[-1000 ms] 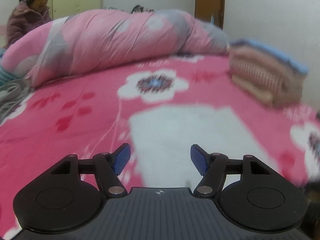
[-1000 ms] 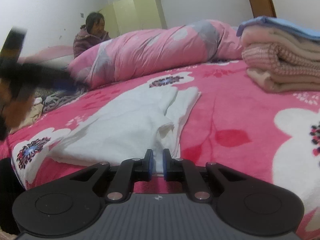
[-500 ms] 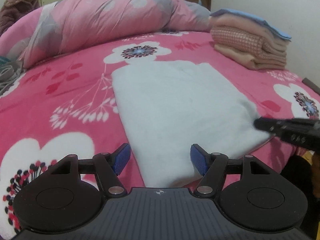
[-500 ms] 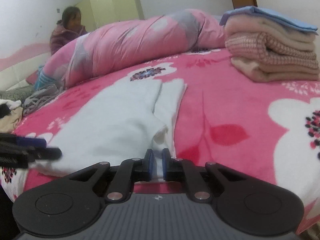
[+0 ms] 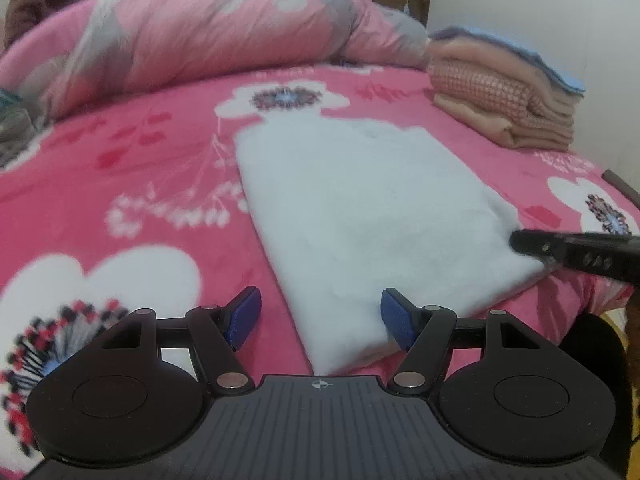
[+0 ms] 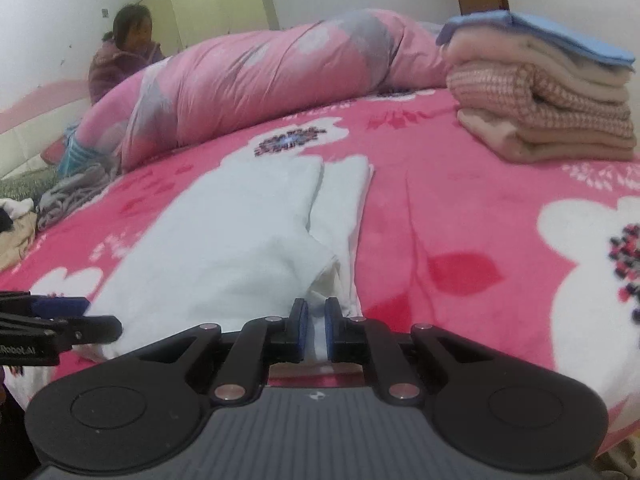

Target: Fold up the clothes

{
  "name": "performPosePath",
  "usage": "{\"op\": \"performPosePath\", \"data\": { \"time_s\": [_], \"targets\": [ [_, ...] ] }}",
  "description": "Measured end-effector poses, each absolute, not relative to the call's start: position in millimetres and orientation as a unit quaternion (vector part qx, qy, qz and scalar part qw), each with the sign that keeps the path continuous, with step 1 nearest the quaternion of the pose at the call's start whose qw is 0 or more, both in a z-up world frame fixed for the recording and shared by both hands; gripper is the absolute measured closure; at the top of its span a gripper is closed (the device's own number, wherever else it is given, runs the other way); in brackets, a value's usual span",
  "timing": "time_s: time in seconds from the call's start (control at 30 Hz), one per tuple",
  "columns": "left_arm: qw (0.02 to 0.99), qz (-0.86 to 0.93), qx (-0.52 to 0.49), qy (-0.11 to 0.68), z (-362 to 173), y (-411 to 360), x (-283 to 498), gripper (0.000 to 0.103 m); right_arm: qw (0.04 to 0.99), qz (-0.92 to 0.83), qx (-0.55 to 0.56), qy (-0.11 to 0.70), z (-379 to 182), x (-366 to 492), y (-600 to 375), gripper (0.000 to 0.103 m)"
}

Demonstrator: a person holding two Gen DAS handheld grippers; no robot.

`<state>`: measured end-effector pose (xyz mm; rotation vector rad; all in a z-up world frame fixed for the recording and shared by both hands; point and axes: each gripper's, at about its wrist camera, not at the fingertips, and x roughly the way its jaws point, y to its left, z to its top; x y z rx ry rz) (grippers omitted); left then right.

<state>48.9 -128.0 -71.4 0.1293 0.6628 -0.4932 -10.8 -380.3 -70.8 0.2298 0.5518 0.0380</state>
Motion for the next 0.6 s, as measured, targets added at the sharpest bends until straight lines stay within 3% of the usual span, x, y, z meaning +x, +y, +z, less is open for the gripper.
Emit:
{"op": "performPosePath", "data": {
  "time_s": [0.2, 0.4, 0.6],
  "targets": [
    [0.924, -0.244, 0.089, 0.28, -57, -141, 52, 0.036, 0.973, 0.025, 0.09, 0.212, -45, -4, -374, 0.094],
    [0.908, -0.27, 0.106, 0.301, -71, -166, 64, 0.039, 0.961, 0.02, 0.04, 0.275, -92, 31, -366, 0.094],
    [0.904, -0.27, 0.104, 0.313, -86, -165, 67, 0.039, 0.957, 0.021, 0.056, 0.282, -91, 34, -374, 0.095]
  ]
}}
